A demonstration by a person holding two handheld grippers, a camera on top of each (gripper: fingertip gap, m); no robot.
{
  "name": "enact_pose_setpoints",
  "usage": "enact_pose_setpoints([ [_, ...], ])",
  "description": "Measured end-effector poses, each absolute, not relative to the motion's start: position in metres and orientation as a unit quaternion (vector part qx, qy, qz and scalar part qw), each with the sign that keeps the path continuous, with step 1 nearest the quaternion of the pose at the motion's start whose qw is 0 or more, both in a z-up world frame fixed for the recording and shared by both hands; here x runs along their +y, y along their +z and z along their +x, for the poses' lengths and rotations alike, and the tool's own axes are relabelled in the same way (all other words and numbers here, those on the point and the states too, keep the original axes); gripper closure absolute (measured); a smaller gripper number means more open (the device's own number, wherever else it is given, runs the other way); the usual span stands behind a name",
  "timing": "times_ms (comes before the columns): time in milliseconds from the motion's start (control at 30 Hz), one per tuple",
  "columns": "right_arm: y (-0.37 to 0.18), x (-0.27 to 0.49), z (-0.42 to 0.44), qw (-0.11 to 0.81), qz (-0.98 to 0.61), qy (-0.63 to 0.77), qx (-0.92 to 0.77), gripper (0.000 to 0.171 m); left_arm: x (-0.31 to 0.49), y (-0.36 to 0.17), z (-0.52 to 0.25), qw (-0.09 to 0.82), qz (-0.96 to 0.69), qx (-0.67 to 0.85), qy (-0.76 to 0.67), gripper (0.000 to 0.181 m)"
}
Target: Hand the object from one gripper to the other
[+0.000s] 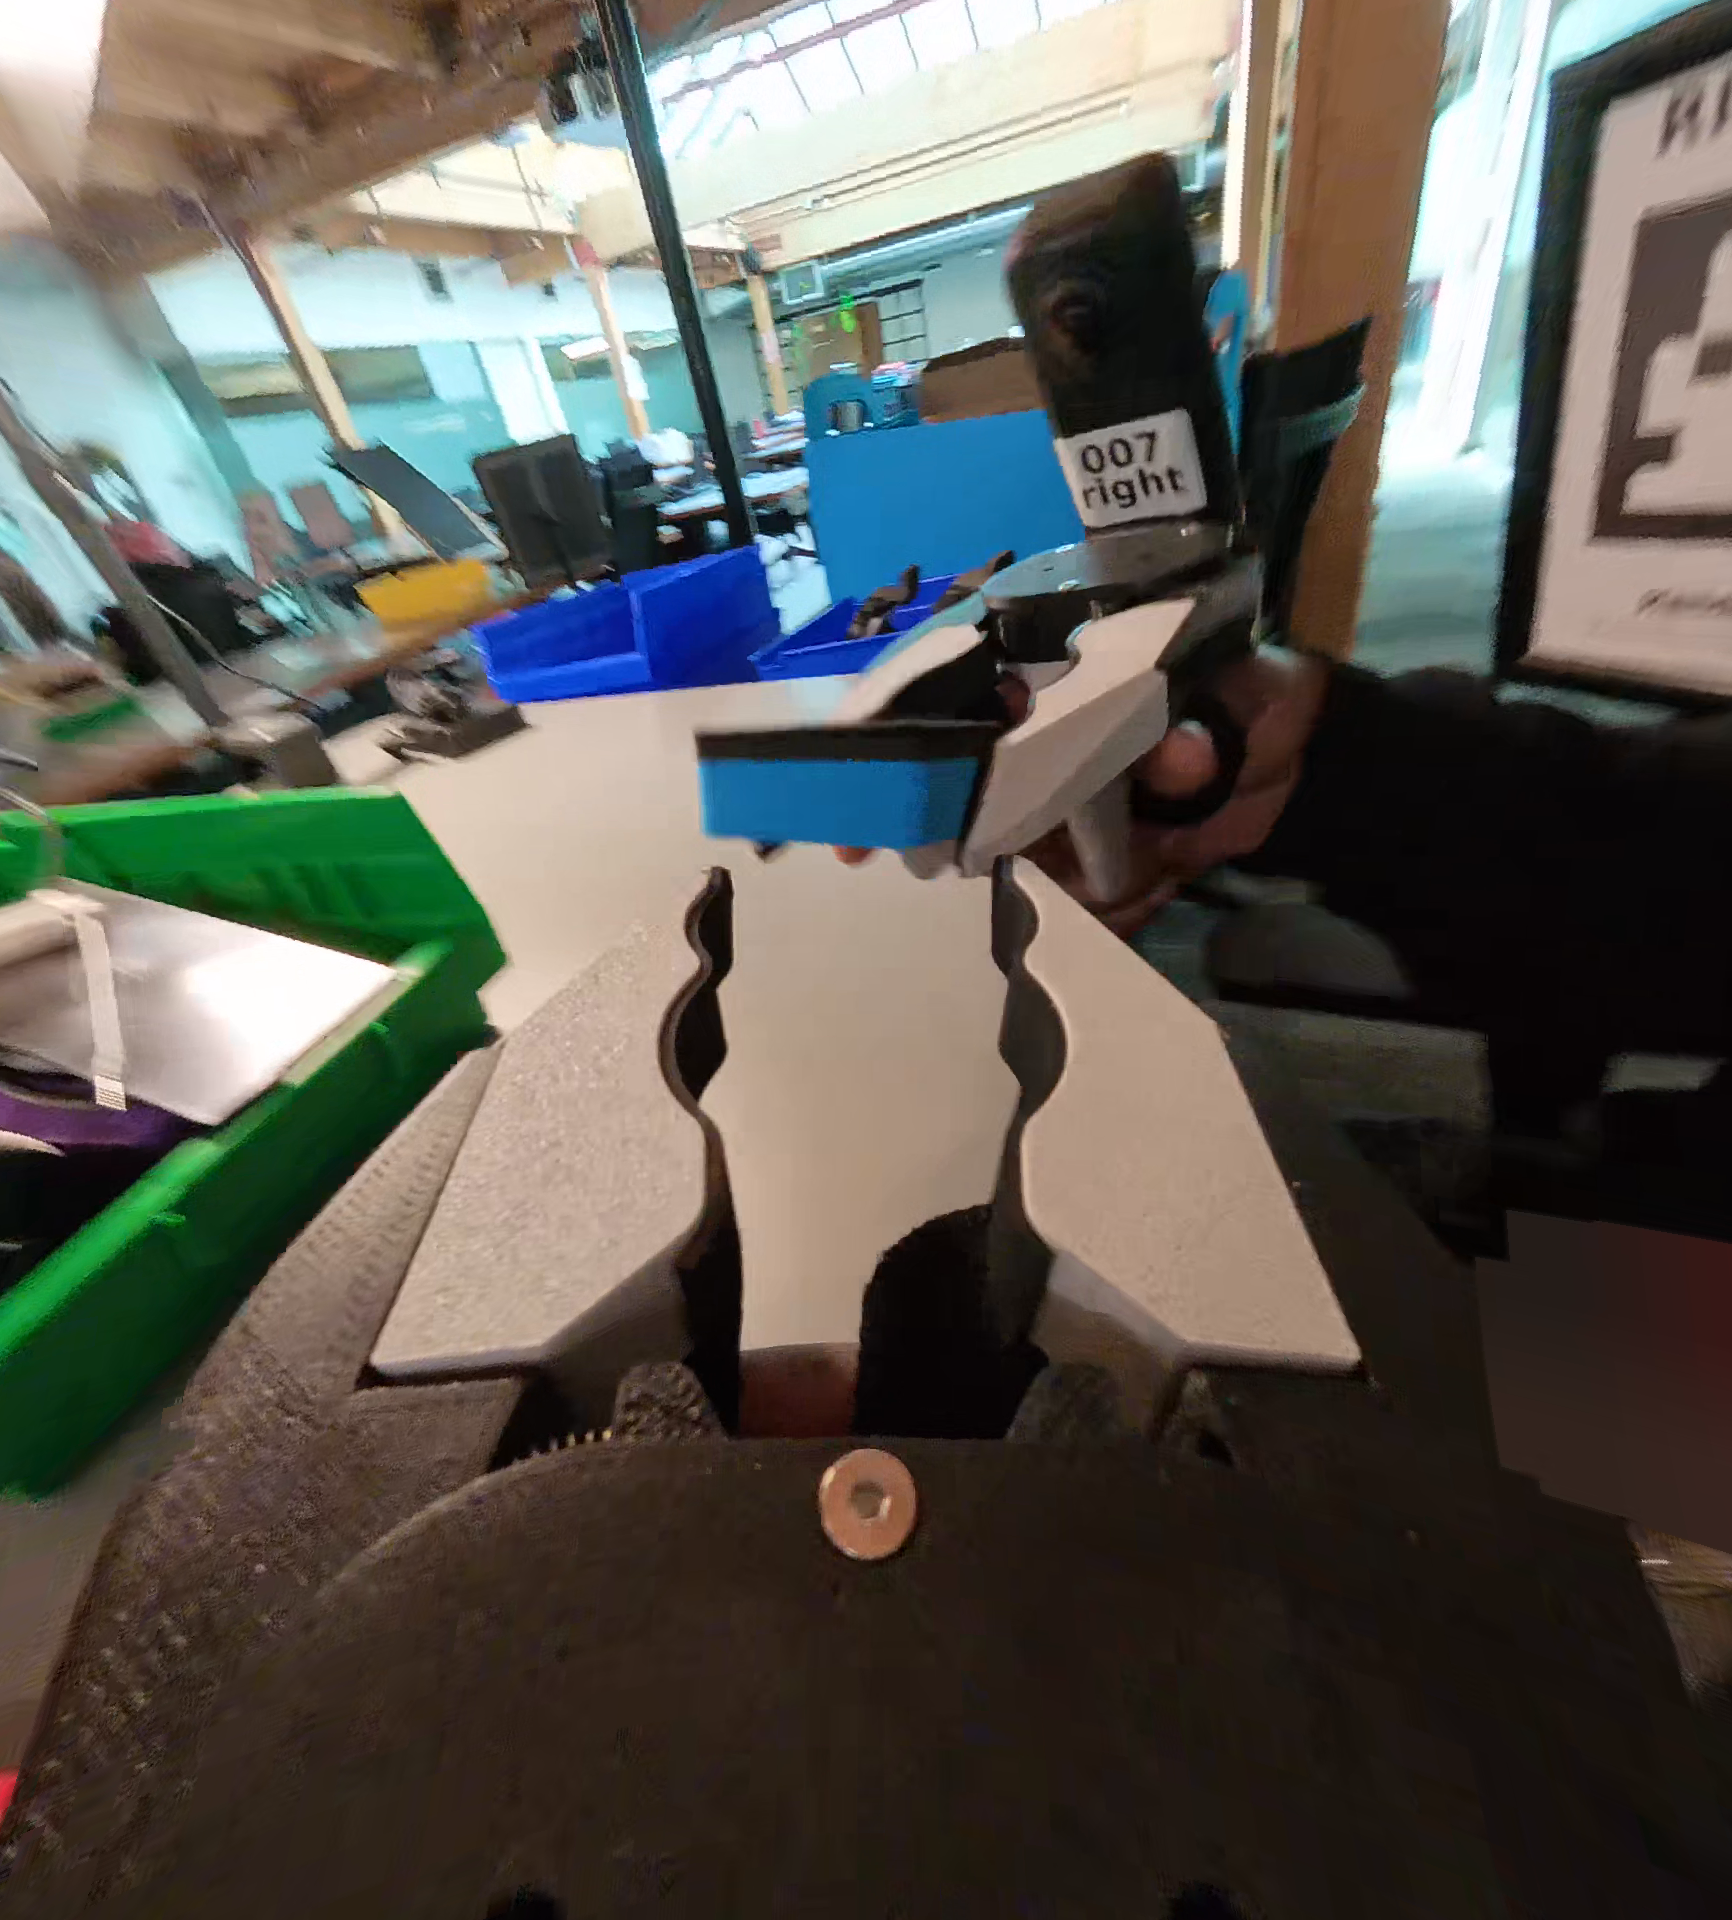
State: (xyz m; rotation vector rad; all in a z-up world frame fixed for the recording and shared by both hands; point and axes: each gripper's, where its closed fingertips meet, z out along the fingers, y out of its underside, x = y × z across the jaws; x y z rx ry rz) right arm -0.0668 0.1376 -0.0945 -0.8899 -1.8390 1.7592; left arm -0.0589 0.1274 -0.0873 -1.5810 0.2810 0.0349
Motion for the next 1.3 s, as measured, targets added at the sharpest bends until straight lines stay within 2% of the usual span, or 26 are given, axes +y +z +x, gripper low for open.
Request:
enact_pose_setpoints([
  [33,-0.097,0.135,-0.064,0.18,-0.332,0.646,-0.664,0.112,0.125,-0.085,-0.059,0.696,-0.701,0.146,0.052,0.125],
  [233,-0.111,0.118,-0.048,0.034,-0.347,0.66,-0.666,0.112,0.116,-0.092,-0.061,0.656,-0.681,0.248,0.209,0.13],
  [367,-0.129,0.104,-0.039,0.005,-0.337,0.626,-0.704,0.112,0.113,-0.103,-0.053,0.624,-0.673,0.308,0.249,0.131],
  [467,-0.135,0.102,-0.041,0.006,-0.343,0.614,-0.71,0.112,0.112,-0.117,-0.045,0.605,-0.683,0.336,0.234,0.151],
  [500,-0.137,0.103,-0.042,0.01,-0.348,0.611,-0.711,0.112,0.113,-0.12,-0.047,0.602,-0.688,0.334,0.23,0.151],
  [600,-0.132,0.109,-0.052,0.04,-0.357,0.621,-0.697,0.111,0.117,-0.125,-0.057,0.603,-0.709,0.302,0.207,0.153],
  [633,-0.128,0.111,-0.056,0.062,-0.351,0.625,-0.695,0.117,0.118,-0.122,-0.06,0.613,-0.713,0.282,0.192,0.156],
  [667,-0.125,0.115,-0.06,0.103,-0.342,0.624,-0.695,0.122,0.119,-0.118,-0.062,0.628,-0.716,0.256,0.165,0.158],
  [900,-0.082,0.145,-0.076,0.376,-0.255,0.611,-0.648,0.113,0.117,-0.089,-0.08,0.706,-0.701,0.094,-0.047,0.158],
  [1000,-0.071,0.154,-0.083,0.456,-0.225,0.582,-0.635,0.113,0.122,-0.084,-0.092,0.717,-0.686,0.028,-0.121,0.159],
  [1133,-0.06,0.155,-0.102,0.483,-0.205,0.585,-0.618,0.109,0.136,-0.077,-0.105,0.723,-0.644,-0.048,-0.246,0.158],
  [1300,-0.057,0.164,-0.12,0.475,-0.199,0.612,-0.599,0.106,0.154,-0.072,-0.109,0.722,-0.62,-0.071,-0.299,0.159],
])
